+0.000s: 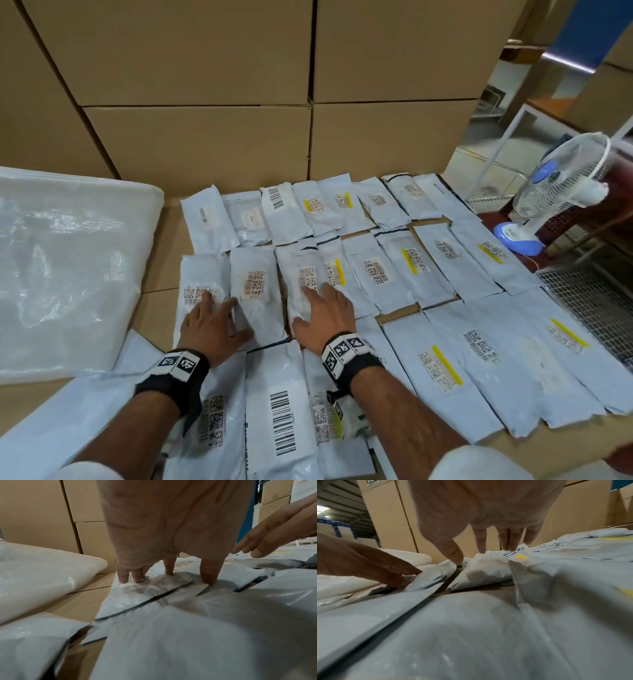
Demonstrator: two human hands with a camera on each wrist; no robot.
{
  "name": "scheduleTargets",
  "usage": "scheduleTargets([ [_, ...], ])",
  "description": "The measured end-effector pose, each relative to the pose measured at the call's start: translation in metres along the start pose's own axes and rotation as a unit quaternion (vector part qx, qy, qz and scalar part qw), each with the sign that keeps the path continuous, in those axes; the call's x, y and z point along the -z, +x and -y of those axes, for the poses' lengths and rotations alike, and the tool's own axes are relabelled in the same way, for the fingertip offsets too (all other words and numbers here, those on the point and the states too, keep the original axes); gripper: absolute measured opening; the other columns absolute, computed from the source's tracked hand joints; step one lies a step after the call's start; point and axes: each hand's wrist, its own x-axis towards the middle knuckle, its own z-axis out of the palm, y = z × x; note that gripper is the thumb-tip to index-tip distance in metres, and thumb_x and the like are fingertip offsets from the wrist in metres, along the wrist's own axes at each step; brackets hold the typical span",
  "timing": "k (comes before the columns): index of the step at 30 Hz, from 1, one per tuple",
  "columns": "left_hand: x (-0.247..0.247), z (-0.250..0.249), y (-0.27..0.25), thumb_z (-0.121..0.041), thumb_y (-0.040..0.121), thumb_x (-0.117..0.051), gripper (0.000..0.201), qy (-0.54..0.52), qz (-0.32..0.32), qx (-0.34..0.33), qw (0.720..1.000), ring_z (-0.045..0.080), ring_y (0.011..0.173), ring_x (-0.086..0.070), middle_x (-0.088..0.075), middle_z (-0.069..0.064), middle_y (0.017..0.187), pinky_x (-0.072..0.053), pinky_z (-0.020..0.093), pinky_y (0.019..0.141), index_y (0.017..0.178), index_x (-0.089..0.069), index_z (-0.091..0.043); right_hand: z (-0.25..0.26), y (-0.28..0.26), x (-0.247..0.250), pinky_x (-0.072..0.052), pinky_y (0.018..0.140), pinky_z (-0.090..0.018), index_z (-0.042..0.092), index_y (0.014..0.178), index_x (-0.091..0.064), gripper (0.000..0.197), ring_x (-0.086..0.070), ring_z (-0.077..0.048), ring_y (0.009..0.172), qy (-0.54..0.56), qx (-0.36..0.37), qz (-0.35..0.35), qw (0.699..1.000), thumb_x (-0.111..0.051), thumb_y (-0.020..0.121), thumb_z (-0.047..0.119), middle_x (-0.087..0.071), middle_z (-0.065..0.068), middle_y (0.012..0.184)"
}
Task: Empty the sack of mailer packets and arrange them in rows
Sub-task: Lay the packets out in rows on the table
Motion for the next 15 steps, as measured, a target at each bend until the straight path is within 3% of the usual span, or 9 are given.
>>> scheduleTargets([
  [2, 0.001, -0.006, -0.001, -0.072, 0.081, -0.055, 0.085, 0.009, 0.003, -0.006, 1.0, 0.038, 0.148, -0.015, -0.006, 0.018, 0.162, -0.021, 0.051, 0.119, 0.152, -0.024, -0.037, -0.01, -0.001, 0.003, -0.018, 0.121, -0.05, 0.028, 0.149, -0.041, 0.073, -0.025, -0.034, 0.146, -0.006, -0.031, -0.028, 0.999, -0.054, 0.082, 0.052, -0.028, -0.015, 0.157],
  [5, 0.005, -0.014, -0.002, -0.071, 0.084, -0.051, 0.083, 0.026, 0.009, -0.008, 1.0, 0.039, 0.149, -0.013, -0.002, 0.019, 0.163, -0.017, 0.051, 0.119, 0.153, -0.021, -0.037, -0.026, -0.002, 0.006, -0.007, 0.124, -0.052, 0.03, 0.154, -0.033, 0.074, -0.014, -0.033, 0.152, -0.018, -0.043, 0.041, 0.998, -0.05, 0.089, 0.06, -0.015, -0.018, 0.165],
  [8, 0.01, -0.022, -0.002, -0.067, 0.087, -0.05, 0.085, 0.011, -0.017, 0.004, 1.0, 0.04, 0.149, -0.012, -0.001, 0.021, 0.163, -0.016, 0.051, 0.12, 0.155, -0.018, -0.028, -0.038, -0.004, 0.017, -0.008, 0.125, -0.049, 0.031, 0.156, -0.03, 0.071, -0.018, -0.031, 0.152, 0.012, -0.022, 0.064, 0.998, -0.046, 0.094, 0.062, -0.016, -0.015, 0.166],
  [12, 0.021, -0.044, -0.001, -0.061, 0.09, -0.051, 0.078, 0.001, -0.062, -0.024, 0.998, 0.042, 0.146, -0.02, -0.009, 0.023, 0.162, -0.021, 0.05, 0.118, 0.154, -0.027, -0.021, -0.066, 0.004, 0.041, -0.015, 0.124, -0.046, 0.029, 0.154, -0.035, 0.064, -0.023, -0.031, 0.151, 0.007, -0.054, -0.019, 0.998, -0.048, 0.096, 0.051, -0.021, -0.016, 0.165],
  [15, 0.031, -0.073, -0.009, -0.073, 0.078, -0.039, 0.083, 0.008, -0.072, -0.072, 0.995, 0.041, 0.142, -0.028, -0.02, 0.024, 0.159, -0.026, 0.049, 0.114, 0.143, -0.046, -0.021, -0.102, 0.013, 0.053, -0.011, 0.123, -0.052, 0.03, 0.155, -0.032, 0.065, -0.015, -0.033, 0.152, -0.044, -0.112, 0.048, 0.992, -0.05, 0.095, 0.046, -0.012, -0.016, 0.166],
])
